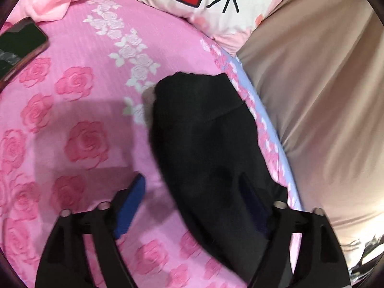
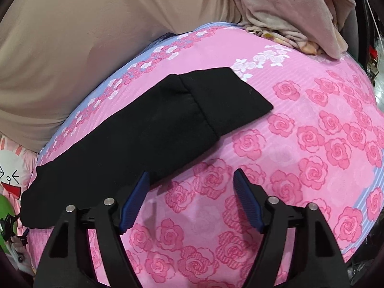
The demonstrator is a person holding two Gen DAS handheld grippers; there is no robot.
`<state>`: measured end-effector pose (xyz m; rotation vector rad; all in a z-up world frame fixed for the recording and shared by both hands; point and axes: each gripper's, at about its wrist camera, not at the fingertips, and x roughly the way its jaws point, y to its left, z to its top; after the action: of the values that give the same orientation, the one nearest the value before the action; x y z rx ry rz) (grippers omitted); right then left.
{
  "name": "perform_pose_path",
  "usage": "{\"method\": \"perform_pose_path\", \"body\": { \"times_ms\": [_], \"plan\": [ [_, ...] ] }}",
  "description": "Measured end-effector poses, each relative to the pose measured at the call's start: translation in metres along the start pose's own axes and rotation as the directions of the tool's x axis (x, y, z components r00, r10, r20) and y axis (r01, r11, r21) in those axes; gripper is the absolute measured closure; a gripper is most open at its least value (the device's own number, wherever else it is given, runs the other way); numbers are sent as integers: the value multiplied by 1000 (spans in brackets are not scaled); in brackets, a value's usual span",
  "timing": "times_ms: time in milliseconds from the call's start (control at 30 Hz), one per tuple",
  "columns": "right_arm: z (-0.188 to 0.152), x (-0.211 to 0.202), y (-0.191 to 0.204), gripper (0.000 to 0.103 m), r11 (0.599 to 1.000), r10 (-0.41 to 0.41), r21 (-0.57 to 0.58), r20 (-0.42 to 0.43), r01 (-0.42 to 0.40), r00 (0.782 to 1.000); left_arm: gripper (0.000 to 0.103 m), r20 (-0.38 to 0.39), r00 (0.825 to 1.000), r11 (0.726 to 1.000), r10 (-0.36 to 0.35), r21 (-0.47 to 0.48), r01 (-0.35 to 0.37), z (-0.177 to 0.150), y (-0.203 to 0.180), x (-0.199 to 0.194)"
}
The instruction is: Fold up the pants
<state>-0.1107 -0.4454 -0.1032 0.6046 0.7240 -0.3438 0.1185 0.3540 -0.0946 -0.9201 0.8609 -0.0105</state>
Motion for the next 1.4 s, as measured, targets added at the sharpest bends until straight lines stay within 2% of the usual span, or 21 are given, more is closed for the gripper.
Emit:
{"method": "perform_pose_path", "body": {
  "times_ms": [100, 167, 233, 267, 300, 333, 367, 533, 600, 667, 700, 833, 900, 967, 1067, 1167, 1233, 1267, 1300, 1333, 1400],
  "plan": [
    [10, 0, -15, 26, 998, 29, 62, 12, -30, 1000, 24, 7, 1000, 999, -17, -43, 17, 5, 0, 4],
    [23, 5, -22, 20, 995, 26, 93, 18, -28, 999, 32, -34, 995, 993, -99, -73, 96, 6, 0, 10],
    [38, 18, -25, 19, 991, 55, 123, 10, -56, 998, 69, -79, 991, 992, -107, -74, 101, 7, -1, 19],
    [43, 22, -24, 18, 990, 64, 127, 10, -65, 998, 75, -87, 992, 995, -88, -59, 83, 7, -3, 23],
    [51, 29, -21, 26, 988, 91, 126, 3, -90, 996, 85, -88, 993, 996, -83, -44, 80, 8, -5, 24],
    [59, 39, -14, 46, 986, 129, 110, -18, -127, 991, 91, -83, 993, 996, -82, -36, 80, 9, -8, 23],
    [63, 43, -8, 88, 987, 126, 100, -26, -123, 992, 92, -81, 993, 996, -81, -30, 79, 11, -12, 20],
    [85, -17, 26, 94, 991, 129, -40, 154, -124, 980, 96, -47, 996, 994, -82, 67, 85, 13, -38, -12],
    [86, -8, 16, 94, 997, 72, -44, 126, -67, 989, 96, -61, 998, 995, -17, 95, 23, 11, -35, -5],
    [75, 29, -6, 94, 1000, 23, -1, 3, -23, 1000, 95, -103, 994, 997, 39, 68, -32, 5, -18, 15],
    [68, 40, -14, 94, 1000, 24, 20, -30, -24, 999, 93, -115, 993, 999, 21, 43, -16, 3, -9, 21],
    [63, 29, -21, 85, 994, 82, 74, 5, -83, 997, 81, -64, 998, 1000, -30, -1, 30, -2, 6, 12],
    [61, 32, -23, 64, 992, 89, 94, -19, -87, 996, 62, -48, 999, 999, -26, -26, 24, -3, 13, 11],
    [55, 33, -24, 54, 988, 102, 115, -22, -99, 995, 59, -40, 997, 997, -60, -51, 58, -3, 19, 9],
    [53, 31, -13, 27, 984, 135, 122, -18, -132, 991, 46, -16, 996, 994, -86, -65, 85, 2, 18, 11],
    [53, 35, 4, 20, 993, 95, 75, -15, -94, 995, 40, 2, 997, 995, -78, -59, 78, 10, 10, 18],
    [54, 39, 11, 47, 991, 118, 64, -19, -116, 993, 47, -7, 996, 995, -87, -39, 87, 16, 2, 27],
    [56, 42, 12, 69, 992, 106, 71, -22, -104, 994, 61, -13, 996, 996, -84, -29, 84, 17, -2, 30],
    [59, 40, 13, 84, 992, 101, 72, -10, -100, 995, 79, -23, 996, 996, -86, -16, 85, 18, -5, 31],
    [62, 38, 12, 87, 990, 119, 74, 1, -118, 993, 91, -15, 996, 996, -89, -10, 89, 19, -8, 26],
    [73, 15, 12, 90, 982, 166, 81, 54, -170, 985, 94, -2, 992, 992, -126, 11, 126, 21, -16, 3]
  ]
}}
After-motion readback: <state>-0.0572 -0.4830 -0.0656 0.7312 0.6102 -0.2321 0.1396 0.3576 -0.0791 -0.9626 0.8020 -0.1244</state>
